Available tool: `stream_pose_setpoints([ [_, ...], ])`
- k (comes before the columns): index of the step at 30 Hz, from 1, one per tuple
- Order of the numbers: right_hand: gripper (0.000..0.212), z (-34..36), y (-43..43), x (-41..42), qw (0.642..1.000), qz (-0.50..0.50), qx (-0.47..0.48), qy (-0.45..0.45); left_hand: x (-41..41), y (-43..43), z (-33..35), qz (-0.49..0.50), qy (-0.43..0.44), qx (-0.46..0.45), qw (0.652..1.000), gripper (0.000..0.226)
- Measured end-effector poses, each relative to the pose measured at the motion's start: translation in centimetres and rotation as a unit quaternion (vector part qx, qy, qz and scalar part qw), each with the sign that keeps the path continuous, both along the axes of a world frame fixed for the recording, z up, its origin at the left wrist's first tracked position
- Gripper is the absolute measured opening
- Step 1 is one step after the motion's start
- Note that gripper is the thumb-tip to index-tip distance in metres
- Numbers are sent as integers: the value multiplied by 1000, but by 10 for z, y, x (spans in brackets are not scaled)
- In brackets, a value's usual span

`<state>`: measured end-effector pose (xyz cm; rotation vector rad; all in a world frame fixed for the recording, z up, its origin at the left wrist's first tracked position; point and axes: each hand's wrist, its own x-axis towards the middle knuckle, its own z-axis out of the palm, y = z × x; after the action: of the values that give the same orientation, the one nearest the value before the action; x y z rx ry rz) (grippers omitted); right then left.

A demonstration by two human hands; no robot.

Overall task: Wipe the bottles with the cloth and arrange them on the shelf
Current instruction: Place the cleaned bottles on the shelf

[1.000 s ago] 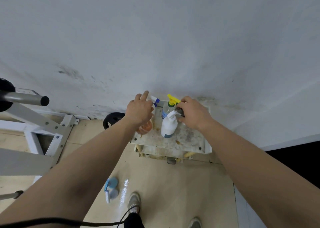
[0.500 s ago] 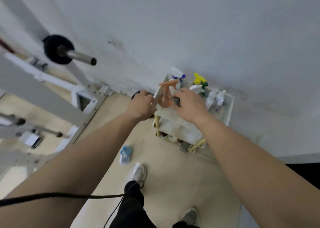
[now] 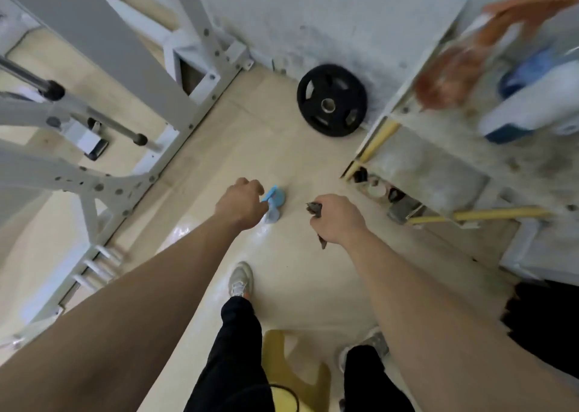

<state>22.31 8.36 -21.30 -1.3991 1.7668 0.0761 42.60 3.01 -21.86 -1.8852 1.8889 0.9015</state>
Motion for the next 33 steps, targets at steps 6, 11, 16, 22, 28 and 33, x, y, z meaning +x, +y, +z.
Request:
stream_pose_setpoints([
  [6,12,-178,-32,72,999,-42,13,11,61,-22,-162,26,2,45,999,47],
  [11,61,-313,-74,98,999,41,-10,19,63,-30,-296,53,4,69,996,61],
  [16,71,-401,-109,117,989,137,-12,49,53,-28,-401,89,2,68,994,65],
  [22,49,-451,-121,131,972,208,-25,109,62,-20,-463,108,65,76,989,36],
  [28,30,-452,-109,123,969,154,-39,187,72,-22,-444,83,107,63,989,22],
  [33,27,-409,-80,108,980,39,-66,182,67,-29,-389,37,123,75,989,17],
])
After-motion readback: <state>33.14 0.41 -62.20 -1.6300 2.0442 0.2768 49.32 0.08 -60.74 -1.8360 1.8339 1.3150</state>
